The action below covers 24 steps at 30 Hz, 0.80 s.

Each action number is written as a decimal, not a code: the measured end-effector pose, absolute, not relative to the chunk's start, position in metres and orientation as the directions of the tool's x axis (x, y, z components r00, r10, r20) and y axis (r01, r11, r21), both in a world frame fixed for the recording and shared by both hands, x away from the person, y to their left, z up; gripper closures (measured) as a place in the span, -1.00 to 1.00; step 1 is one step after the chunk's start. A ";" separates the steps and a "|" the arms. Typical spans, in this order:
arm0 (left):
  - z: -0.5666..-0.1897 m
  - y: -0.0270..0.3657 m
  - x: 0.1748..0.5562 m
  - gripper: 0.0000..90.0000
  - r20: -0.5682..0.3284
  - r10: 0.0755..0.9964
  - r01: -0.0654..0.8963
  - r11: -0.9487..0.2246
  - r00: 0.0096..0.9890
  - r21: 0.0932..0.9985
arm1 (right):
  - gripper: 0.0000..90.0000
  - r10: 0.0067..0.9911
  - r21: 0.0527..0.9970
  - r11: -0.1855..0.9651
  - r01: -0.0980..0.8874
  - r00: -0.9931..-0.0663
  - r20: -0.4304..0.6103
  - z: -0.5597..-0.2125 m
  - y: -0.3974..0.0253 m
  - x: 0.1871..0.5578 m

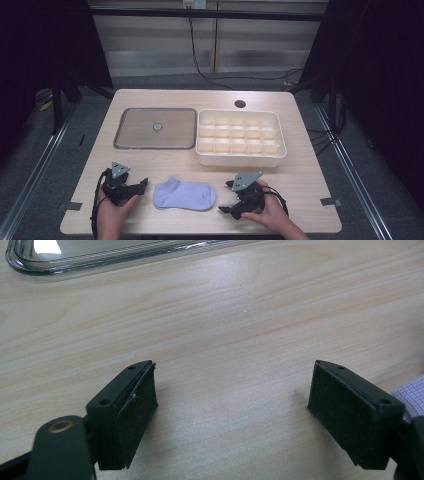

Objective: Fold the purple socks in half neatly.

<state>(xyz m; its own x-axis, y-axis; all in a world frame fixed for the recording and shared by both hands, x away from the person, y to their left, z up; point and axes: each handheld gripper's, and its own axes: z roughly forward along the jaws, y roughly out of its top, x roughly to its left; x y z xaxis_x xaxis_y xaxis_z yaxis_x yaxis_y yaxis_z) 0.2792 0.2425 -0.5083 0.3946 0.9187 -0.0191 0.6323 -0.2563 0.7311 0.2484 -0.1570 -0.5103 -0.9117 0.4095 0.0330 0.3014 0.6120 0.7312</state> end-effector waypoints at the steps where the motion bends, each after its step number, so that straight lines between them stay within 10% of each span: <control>1: -0.508 0.243 0.279 -0.59 -0.020 0.918 0.632 -0.256 0.395 0.731 | -0.69 0.410 0.731 0.612 0.302 -0.911 0.033 -0.510 -0.157 0.248; 24: -0.505 0.241 0.279 -0.56 -0.020 0.918 0.652 -0.266 0.396 0.710 | -0.69 0.410 0.732 0.611 0.300 -0.912 0.032 -0.510 -0.157 0.249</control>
<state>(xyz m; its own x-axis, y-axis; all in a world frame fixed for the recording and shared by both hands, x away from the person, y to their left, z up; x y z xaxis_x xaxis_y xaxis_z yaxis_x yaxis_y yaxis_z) 0.2787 0.2411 -0.5053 0.3964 0.9179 -0.0199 0.6522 -0.2663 0.7097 0.2485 -0.1571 -0.5103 -0.9117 0.4095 0.0321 0.3003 0.6111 0.7324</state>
